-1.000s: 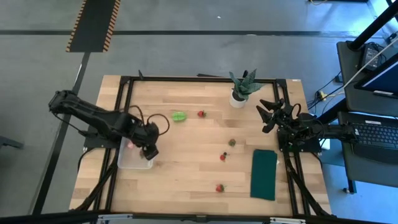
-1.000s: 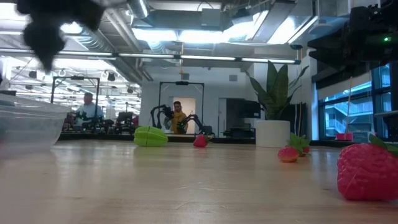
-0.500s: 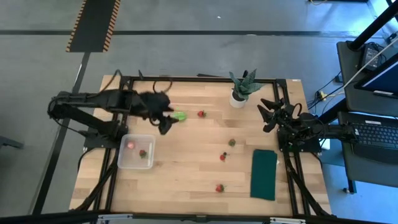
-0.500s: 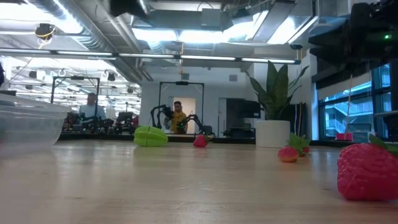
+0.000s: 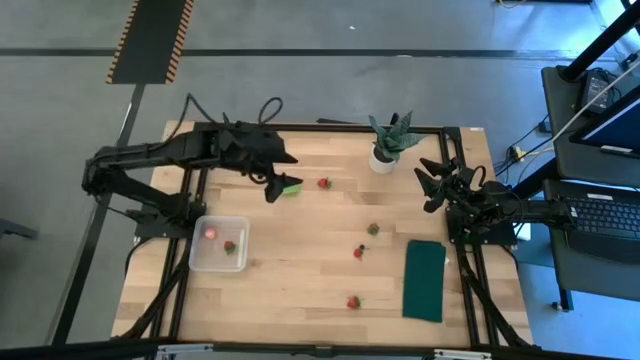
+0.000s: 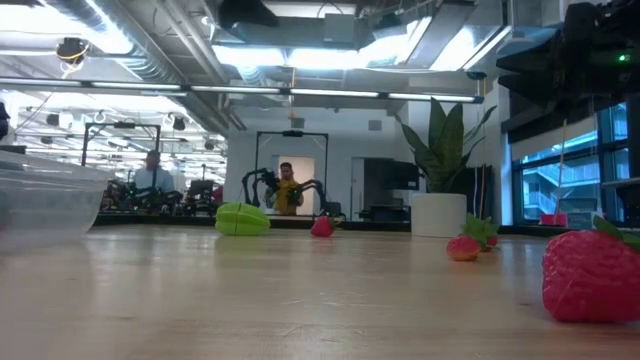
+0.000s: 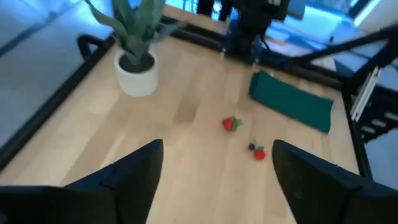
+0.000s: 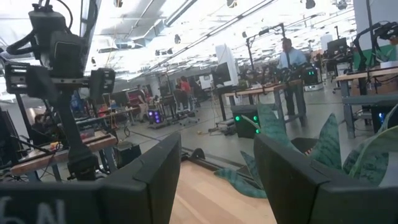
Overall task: Pick and placing Produce into tupperware
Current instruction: Put the green starfruit into the transparent bin
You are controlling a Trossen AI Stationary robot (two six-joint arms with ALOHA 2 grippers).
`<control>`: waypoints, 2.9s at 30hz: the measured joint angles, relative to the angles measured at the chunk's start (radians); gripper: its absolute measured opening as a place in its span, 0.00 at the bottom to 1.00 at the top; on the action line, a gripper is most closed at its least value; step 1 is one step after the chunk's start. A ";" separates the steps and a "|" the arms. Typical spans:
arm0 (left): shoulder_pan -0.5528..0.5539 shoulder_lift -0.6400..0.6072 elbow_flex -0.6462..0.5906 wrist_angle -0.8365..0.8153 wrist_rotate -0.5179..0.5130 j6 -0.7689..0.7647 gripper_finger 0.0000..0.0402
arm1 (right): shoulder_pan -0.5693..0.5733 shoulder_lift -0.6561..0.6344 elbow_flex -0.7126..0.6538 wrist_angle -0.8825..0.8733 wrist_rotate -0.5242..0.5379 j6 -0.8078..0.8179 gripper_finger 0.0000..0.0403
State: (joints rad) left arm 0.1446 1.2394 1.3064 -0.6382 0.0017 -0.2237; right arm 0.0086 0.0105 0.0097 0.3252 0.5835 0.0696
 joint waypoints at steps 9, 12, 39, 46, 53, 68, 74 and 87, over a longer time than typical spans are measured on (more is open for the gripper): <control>-0.001 0.181 -0.001 -0.007 -0.017 0.103 0.95 | 0.000 0.000 0.000 -0.003 0.000 -0.002 0.51; 0.001 0.224 -0.001 -0.013 -0.053 0.127 0.97 | 0.000 0.000 0.000 -0.003 0.000 -0.002 0.51; 0.005 0.260 -0.001 -0.117 -0.273 0.119 0.97 | 0.000 0.000 0.000 -0.003 0.000 0.000 0.51; 0.028 0.271 -0.001 -0.147 -0.273 0.094 0.93 | 0.000 0.000 0.000 -0.008 0.000 0.000 0.51; 0.105 0.356 -0.002 -0.168 -0.222 0.101 0.87 | 0.000 0.000 0.000 -0.021 0.001 -0.002 0.51; 0.178 0.543 -0.002 -0.248 -0.135 0.103 0.86 | 0.000 0.001 0.000 -0.020 0.000 0.007 0.51; 0.178 0.614 -0.002 -0.257 -0.099 0.088 0.86 | 0.000 0.000 0.000 -0.016 0.000 0.030 0.51; 0.185 0.683 -0.002 -0.280 -0.096 0.077 0.86 | 0.000 0.000 0.000 0.005 0.000 0.034 0.51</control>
State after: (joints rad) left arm 0.3294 1.9220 1.3041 -0.9177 -0.0945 -0.1463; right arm 0.0086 0.0105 0.0097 0.3299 0.5838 0.1040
